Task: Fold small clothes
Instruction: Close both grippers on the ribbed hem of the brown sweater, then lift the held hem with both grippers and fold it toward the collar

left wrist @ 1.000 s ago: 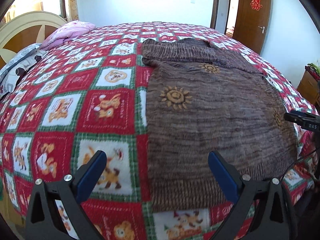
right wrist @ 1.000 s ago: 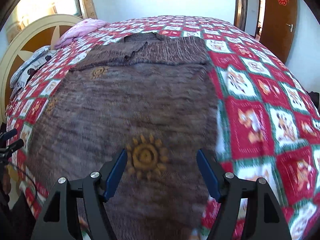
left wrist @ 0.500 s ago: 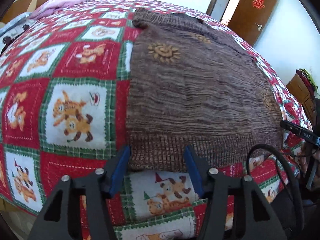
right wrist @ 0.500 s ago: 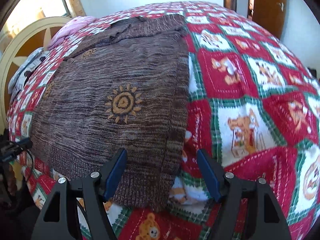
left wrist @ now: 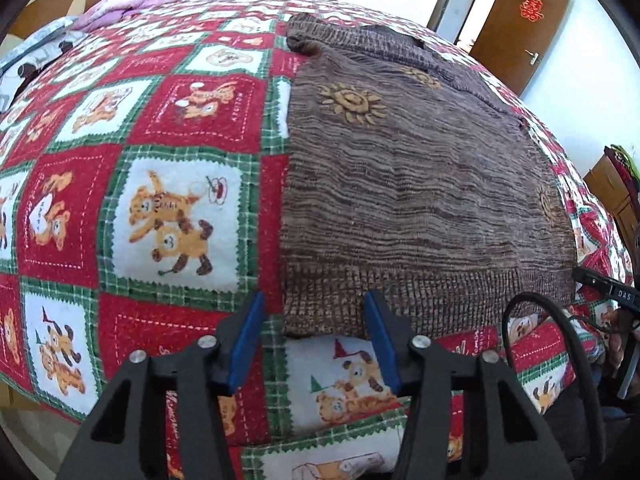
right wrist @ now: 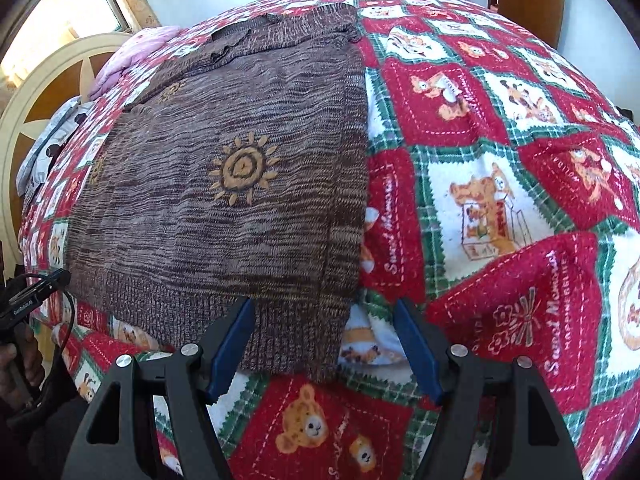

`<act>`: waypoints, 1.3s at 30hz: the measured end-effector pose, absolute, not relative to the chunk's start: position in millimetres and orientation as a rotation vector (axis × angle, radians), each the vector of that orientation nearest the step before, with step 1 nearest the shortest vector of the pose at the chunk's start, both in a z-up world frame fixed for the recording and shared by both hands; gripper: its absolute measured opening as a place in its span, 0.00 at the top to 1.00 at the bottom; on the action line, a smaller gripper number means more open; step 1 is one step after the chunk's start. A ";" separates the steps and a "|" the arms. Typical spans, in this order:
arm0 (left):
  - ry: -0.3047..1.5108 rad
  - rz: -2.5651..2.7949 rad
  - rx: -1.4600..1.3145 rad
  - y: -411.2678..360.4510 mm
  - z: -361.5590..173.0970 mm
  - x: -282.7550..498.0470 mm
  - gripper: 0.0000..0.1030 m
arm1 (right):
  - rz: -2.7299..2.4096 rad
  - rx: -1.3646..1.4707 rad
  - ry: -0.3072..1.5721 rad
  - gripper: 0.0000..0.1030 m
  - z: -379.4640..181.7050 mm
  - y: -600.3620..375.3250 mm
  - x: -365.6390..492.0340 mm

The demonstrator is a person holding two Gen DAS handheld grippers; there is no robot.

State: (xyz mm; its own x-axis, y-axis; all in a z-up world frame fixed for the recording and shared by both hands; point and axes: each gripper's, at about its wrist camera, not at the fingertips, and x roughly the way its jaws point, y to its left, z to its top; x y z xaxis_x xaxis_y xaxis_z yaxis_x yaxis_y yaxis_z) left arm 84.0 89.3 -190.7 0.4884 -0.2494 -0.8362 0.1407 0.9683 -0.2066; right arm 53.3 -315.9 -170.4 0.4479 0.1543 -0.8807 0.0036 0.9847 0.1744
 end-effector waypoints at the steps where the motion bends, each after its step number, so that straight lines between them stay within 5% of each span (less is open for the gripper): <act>1: 1.034 -0.255 -0.113 87.3 -189.5 83.5 0.71 | 0.101 0.169 1.111 0.30 -171.4 -315.7 52.9; 4: 1.021 -0.293 -0.080 78.0 -185.1 79.9 0.90 | 0.114 0.197 1.124 0.30 -173.5 -317.0 51.8; 17: 0.941 -0.323 -0.077 78.4 -166.7 77.8 0.91 | 0.107 0.205 1.130 0.44 -175.3 -317.4 50.3; 18: 0.940 -0.322 -0.075 77.9 -166.9 78.5 0.91 | 0.101 0.196 1.131 0.47 -175.5 -316.5 50.3; 20: 0.943 -0.323 -0.072 77.1 -168.4 78.5 0.91 | 0.086 0.174 1.134 0.67 -175.4 -315.1 49.7; 21: 0.944 -0.325 -0.074 76.8 -168.9 78.8 0.91 | 0.088 0.175 1.128 0.87 -174.0 -315.3 49.0; 22: 0.943 -0.328 -0.077 77.6 -168.7 78.2 0.91 | 0.096 0.183 1.123 0.93 -172.6 -316.1 48.6; 33: 0.930 -0.335 -0.087 80.8 -165.8 79.5 0.91 | 0.174 0.304 1.174 0.84 -181.7 -319.7 48.7; 36: 0.919 -0.338 -0.093 82.6 -163.7 79.4 0.92 | 0.192 0.305 1.146 0.95 -177.0 -319.6 47.0; 39: 0.891 -0.344 -0.111 86.3 -156.9 78.5 0.92 | 0.209 0.299 1.089 0.95 -165.7 -318.6 44.4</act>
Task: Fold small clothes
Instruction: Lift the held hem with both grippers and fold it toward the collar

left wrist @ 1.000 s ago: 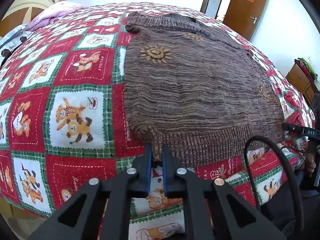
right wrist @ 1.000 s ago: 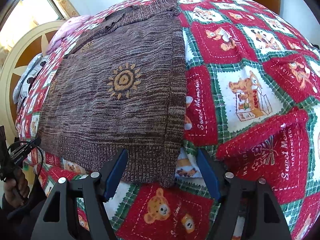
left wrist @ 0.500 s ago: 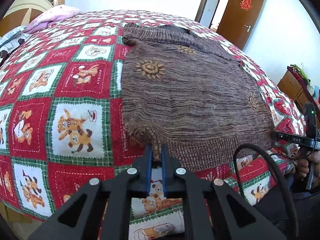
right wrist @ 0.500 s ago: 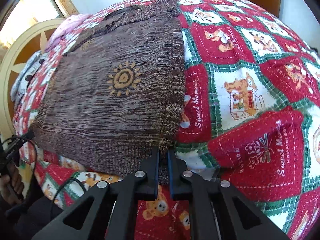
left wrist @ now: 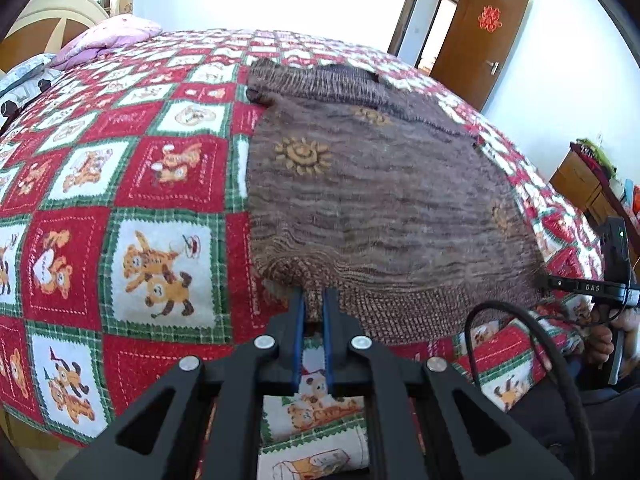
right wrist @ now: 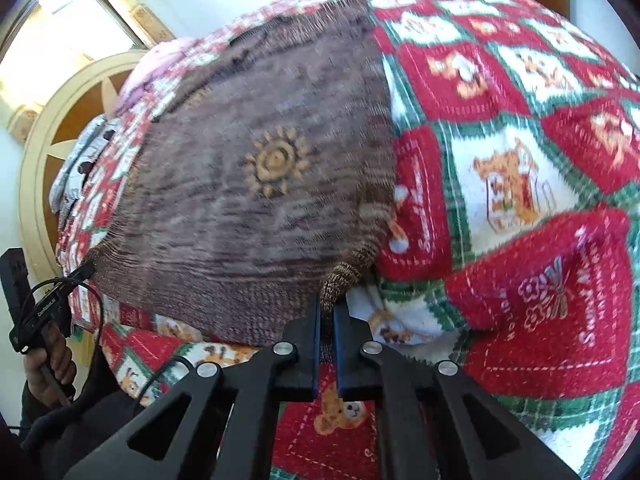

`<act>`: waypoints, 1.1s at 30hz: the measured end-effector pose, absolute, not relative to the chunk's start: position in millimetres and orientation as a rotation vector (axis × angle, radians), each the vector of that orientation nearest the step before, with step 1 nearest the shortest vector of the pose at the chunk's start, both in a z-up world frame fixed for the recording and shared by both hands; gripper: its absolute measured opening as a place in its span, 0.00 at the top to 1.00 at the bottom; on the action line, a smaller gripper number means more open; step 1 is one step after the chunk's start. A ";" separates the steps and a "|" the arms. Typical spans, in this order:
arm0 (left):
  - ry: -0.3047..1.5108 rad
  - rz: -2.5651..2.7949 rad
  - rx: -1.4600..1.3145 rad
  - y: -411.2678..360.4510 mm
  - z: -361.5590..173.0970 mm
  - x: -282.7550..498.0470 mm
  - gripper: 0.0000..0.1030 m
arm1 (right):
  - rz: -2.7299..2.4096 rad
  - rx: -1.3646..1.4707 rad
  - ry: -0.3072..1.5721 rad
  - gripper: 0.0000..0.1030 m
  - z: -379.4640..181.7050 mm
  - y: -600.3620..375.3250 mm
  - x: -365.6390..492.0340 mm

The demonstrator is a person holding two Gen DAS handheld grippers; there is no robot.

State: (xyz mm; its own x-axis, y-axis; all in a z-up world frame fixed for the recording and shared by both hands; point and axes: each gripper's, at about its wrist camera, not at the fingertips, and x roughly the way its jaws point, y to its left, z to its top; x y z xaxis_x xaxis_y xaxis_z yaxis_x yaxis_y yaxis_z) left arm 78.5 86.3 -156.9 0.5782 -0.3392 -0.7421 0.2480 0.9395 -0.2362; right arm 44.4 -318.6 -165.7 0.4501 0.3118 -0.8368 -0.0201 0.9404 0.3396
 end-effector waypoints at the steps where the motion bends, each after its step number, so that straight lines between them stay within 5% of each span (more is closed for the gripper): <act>1: 0.881 -0.345 -0.116 87.5 -154.4 78.1 0.92 | 0.210 0.301 1.067 0.95 -160.9 -319.8 43.4; 15: 0.726 -0.433 -0.258 93.4 -97.2 58.9 0.92 | 0.301 0.477 0.741 0.96 -83.0 -350.1 25.8; 33: 0.716 -0.418 -0.259 100.4 -94.6 74.5 0.93 | 0.322 0.559 0.756 0.96 -78.7 -367.1 40.0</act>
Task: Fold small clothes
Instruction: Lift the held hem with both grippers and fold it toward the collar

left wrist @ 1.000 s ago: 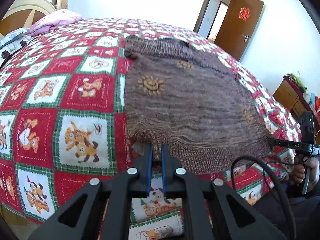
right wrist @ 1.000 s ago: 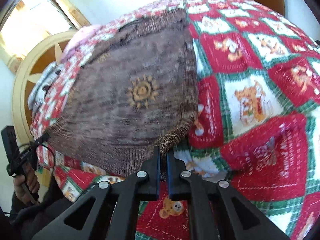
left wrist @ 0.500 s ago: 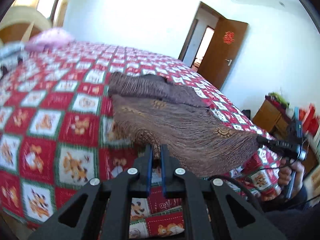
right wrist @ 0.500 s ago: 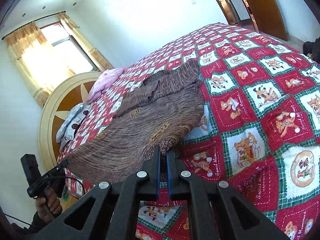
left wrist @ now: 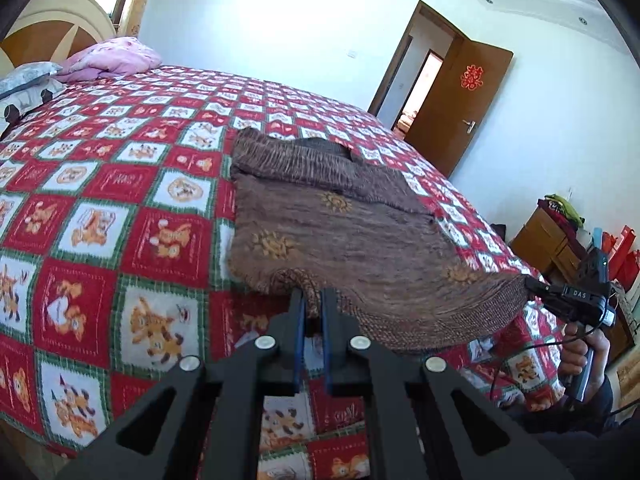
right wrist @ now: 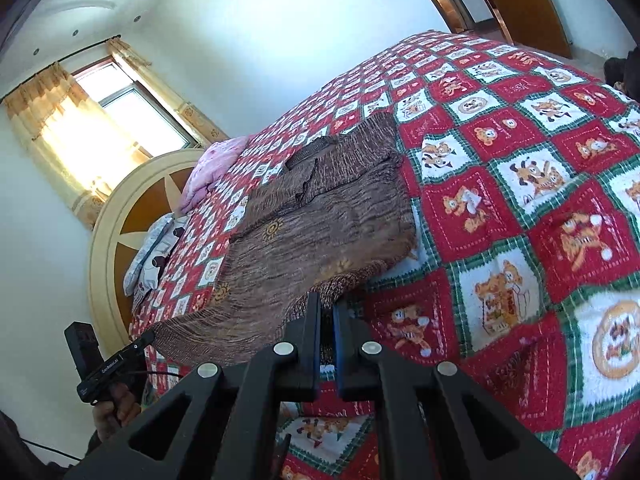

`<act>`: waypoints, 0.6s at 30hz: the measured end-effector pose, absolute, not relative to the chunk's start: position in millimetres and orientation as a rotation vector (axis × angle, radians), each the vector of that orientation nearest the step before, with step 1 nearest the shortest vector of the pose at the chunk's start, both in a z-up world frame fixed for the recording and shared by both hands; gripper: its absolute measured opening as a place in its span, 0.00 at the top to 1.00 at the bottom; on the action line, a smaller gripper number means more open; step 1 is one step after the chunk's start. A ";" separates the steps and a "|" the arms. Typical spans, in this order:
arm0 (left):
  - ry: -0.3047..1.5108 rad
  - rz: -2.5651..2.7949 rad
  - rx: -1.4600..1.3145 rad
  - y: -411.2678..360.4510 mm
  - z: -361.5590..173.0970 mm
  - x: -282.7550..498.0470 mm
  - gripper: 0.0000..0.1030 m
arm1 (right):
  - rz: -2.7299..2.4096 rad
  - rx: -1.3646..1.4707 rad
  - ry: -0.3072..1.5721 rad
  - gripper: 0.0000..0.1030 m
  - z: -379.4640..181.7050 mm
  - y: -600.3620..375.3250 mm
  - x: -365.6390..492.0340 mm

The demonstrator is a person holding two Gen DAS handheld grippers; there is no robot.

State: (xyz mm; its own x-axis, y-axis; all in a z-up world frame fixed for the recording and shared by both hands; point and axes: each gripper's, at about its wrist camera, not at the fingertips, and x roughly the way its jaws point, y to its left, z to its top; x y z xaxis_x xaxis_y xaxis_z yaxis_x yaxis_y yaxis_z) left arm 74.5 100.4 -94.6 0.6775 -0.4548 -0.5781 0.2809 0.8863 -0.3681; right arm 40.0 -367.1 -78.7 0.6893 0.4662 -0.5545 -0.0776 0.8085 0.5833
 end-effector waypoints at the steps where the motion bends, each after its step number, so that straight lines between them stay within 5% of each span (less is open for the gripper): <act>1: 0.710 -0.424 -0.264 100.9 -92.1 78.4 0.93 | 0.323 0.559 0.753 0.96 -76.7 -367.5 43.5; 18: 0.653 -0.396 -0.313 97.7 -70.7 171.9 0.93 | 0.260 0.527 0.663 0.96 -37.5 -366.6 140.0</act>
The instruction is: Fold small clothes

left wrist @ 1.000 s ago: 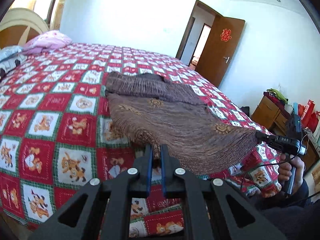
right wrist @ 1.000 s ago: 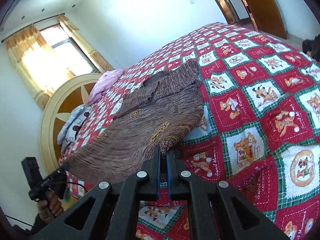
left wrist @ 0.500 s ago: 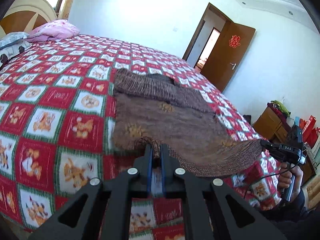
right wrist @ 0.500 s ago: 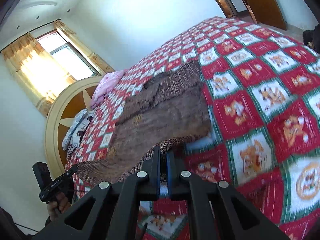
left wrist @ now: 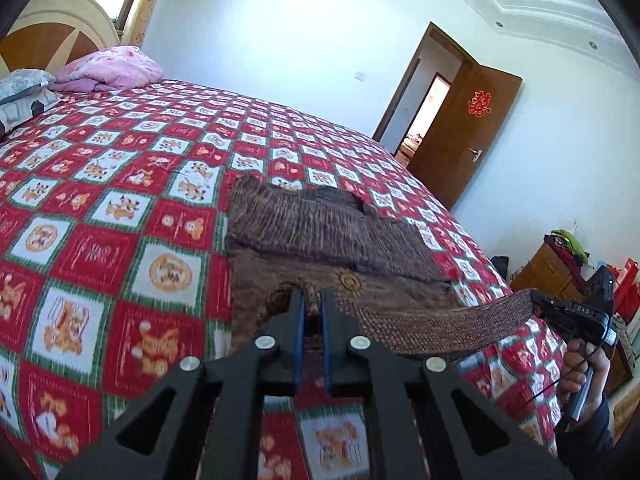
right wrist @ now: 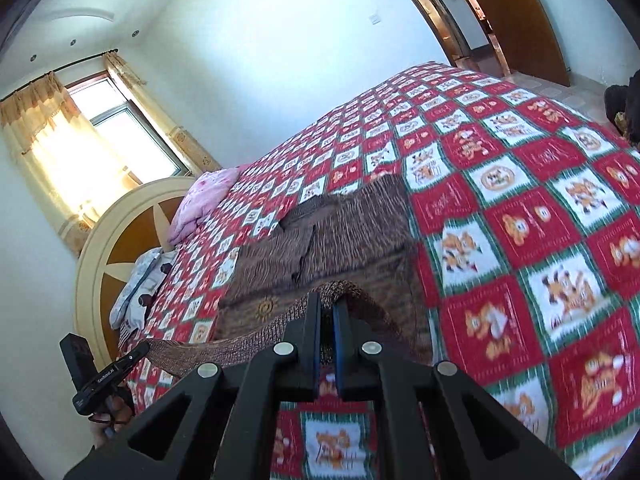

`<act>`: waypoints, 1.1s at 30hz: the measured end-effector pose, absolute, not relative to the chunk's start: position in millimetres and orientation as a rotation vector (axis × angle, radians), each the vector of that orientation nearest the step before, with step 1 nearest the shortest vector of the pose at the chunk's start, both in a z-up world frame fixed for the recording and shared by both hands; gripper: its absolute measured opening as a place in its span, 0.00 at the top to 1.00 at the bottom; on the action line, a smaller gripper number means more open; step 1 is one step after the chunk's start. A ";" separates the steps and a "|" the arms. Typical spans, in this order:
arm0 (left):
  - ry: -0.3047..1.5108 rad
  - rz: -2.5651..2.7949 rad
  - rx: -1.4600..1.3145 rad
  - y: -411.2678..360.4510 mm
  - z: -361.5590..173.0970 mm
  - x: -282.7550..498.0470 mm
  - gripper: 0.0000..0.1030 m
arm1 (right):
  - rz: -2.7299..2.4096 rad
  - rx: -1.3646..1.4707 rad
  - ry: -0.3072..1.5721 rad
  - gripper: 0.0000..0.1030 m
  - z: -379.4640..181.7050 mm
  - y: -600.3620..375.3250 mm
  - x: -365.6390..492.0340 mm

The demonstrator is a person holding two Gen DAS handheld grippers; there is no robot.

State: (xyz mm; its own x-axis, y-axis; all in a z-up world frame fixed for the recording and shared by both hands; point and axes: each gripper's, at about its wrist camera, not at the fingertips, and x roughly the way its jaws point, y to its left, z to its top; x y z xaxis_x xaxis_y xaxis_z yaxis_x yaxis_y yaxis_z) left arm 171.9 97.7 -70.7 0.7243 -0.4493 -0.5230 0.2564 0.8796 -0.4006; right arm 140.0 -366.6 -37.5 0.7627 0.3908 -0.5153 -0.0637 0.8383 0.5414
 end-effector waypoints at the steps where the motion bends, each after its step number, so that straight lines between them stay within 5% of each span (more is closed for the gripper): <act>1: 0.652 -0.394 -0.314 97.2 -69.3 176.7 0.93 | 0.260 0.520 0.659 0.96 -35.5 -366.2 145.8; 19: 0.621 -0.346 -0.259 77.9 -45.1 294.2 0.93 | 0.226 0.471 0.660 0.96 -19.8 -371.4 267.9; 33: 0.788 -0.274 -0.233 58.2 -100.3 409.2 0.93 | 0.156 0.631 0.894 0.96 -85.6 -392.1 394.5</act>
